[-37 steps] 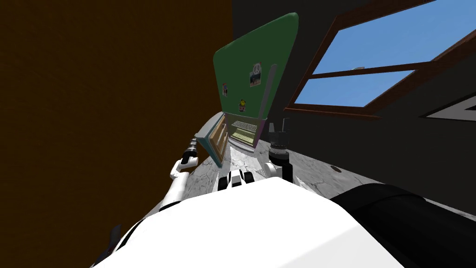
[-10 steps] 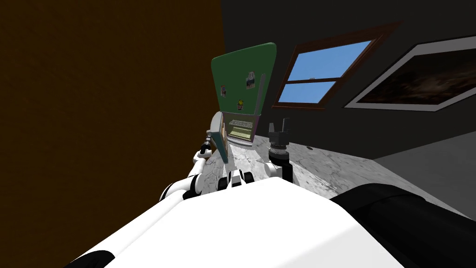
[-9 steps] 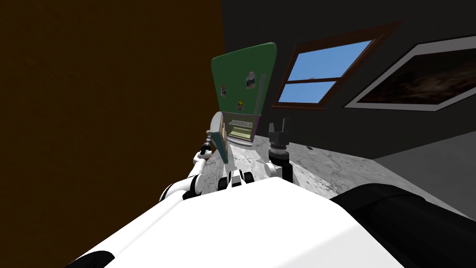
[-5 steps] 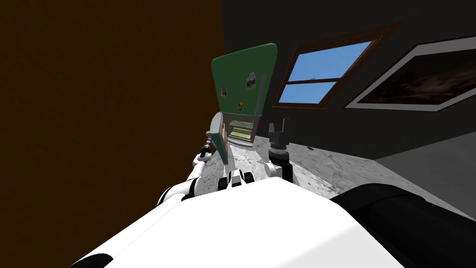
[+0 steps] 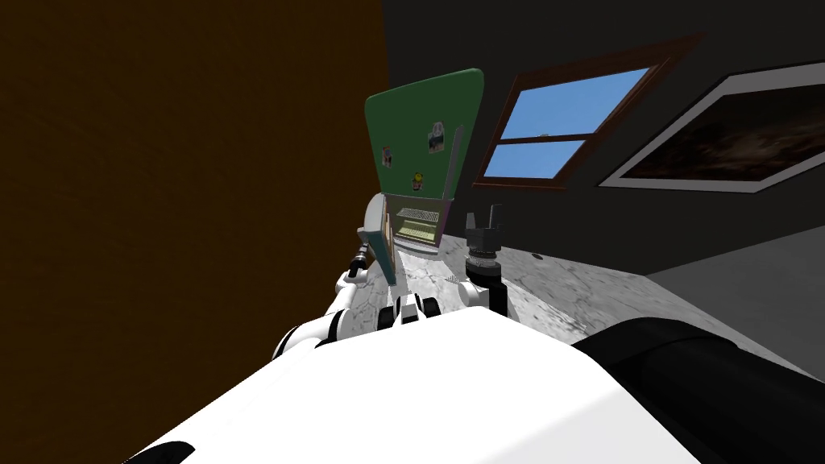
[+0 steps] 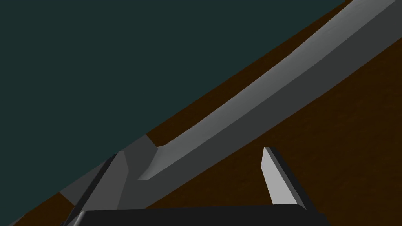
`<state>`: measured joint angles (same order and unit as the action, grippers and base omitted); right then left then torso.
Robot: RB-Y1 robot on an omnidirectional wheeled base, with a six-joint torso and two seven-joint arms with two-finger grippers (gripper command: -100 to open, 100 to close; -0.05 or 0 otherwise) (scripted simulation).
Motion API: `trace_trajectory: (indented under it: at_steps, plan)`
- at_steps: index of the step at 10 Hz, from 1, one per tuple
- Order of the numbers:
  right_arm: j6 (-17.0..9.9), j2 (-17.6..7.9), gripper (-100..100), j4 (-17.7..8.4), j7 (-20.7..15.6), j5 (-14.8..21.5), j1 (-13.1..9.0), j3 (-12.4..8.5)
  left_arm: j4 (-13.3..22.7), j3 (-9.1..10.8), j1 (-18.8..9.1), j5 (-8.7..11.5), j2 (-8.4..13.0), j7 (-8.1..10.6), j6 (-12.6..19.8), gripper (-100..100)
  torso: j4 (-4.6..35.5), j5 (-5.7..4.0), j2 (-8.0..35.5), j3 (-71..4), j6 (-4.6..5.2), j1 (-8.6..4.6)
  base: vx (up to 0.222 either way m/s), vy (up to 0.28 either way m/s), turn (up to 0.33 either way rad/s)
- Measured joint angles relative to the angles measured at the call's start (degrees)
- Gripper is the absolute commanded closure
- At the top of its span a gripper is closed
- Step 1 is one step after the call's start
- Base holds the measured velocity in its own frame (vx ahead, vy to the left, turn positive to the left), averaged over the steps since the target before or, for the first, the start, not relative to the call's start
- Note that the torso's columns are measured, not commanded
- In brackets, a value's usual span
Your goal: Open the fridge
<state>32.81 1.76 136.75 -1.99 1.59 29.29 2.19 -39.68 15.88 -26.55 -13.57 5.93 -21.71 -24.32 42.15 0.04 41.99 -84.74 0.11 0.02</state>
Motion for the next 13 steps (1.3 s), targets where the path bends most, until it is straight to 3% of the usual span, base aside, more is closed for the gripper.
trace_trajectory:
  at_steps: [3,5,6,8,13]
  plan:
    - [0.0,0.0,0,0.0,0.0,0.0,0.0,0.0,0.3,-1.04,0.1,-0.3,0.0,0.39,0.0,100,0.2,0.15,0.0,0.0,0.07,0.59,-0.016,0.207,-0.079]
    - [0.0,0.0,0,0.0,0.0,0.0,0.0,0.0,0.4,-2.04,-0.2,-0.5,0.2,0.94,0.1,100,0.2,0.07,0.0,0.0,0.01,0.16,0.004,0.241,-0.048]
    - [0.0,0.0,0,0.0,0.0,0.0,0.0,0.0,-0.1,-2.67,-0.1,-0.6,0.4,1.34,0.4,-100,0.2,0.02,0.1,0.1,0.03,-0.08,-0.037,0.102,0.003]
    - [0.0,0.0,0,0.0,0.0,0.0,0.0,0.0,-1.7,-2.95,-0.9,-0.6,0.6,1.73,2.9,-100,0.3,-0.24,0.4,0.3,0.09,-0.72,-0.058,-0.014,0.008]
    - [0.0,0.0,0,0.0,0.0,0.0,0.0,0.0,-1.6,-3.36,-4.2,-0.5,1.4,2.61,6.8,-100,0.4,-0.1,0.4,0.2,-0.05,0.0,-0.045,-0.009,-0.001]
